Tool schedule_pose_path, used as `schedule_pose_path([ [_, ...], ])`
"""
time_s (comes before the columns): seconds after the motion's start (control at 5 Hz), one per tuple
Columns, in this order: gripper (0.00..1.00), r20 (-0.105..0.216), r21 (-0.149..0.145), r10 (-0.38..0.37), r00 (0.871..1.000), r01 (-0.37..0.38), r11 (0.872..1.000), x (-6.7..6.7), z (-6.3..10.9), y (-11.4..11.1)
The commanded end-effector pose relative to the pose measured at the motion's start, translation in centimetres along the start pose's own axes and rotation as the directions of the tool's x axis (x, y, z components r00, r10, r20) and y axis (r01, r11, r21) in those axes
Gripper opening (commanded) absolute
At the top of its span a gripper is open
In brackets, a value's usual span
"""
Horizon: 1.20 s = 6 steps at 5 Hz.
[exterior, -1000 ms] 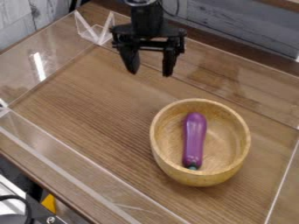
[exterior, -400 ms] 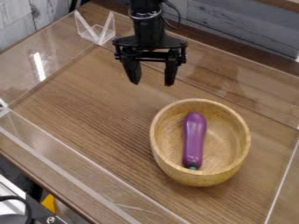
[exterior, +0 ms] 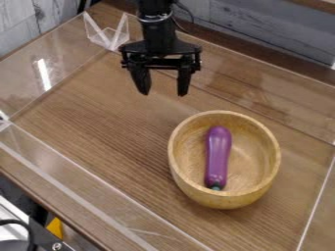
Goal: Remove the purple eggplant from inside the brown bowl and put it on the table
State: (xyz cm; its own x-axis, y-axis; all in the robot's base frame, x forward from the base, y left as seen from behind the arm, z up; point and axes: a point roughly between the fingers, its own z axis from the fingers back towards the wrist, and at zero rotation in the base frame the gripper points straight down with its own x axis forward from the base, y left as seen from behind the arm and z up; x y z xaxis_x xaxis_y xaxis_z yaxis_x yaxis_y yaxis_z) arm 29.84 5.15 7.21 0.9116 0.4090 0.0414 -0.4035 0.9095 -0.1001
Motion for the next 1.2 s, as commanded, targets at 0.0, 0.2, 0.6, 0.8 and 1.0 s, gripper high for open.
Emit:
schedule_pose_path([
  [0.0, 1.00, 0.030, 0.000, 0.009, 1.000, -0.009, 1.000, 0.1, 0.2, -0.5],
  [0.2, 1.00, 0.022, 0.001, -0.015, 1.000, 0.014, 1.000, -0.4, -1.0, -0.5],
  [0.6, 1.00, 0.027, -0.006, 0.001, 1.000, -0.001, 1.000, -0.1, -1.5, -1.1],
  [0.8, 1.00, 0.029, -0.004, 0.040, 0.999, -0.039, 0.999, -0.1, -1.1, -0.9],
  [1.0, 1.00, 0.030, -0.005, 0.047, 0.998, -0.047, 0.999, -0.2, -1.1, -0.4],
])
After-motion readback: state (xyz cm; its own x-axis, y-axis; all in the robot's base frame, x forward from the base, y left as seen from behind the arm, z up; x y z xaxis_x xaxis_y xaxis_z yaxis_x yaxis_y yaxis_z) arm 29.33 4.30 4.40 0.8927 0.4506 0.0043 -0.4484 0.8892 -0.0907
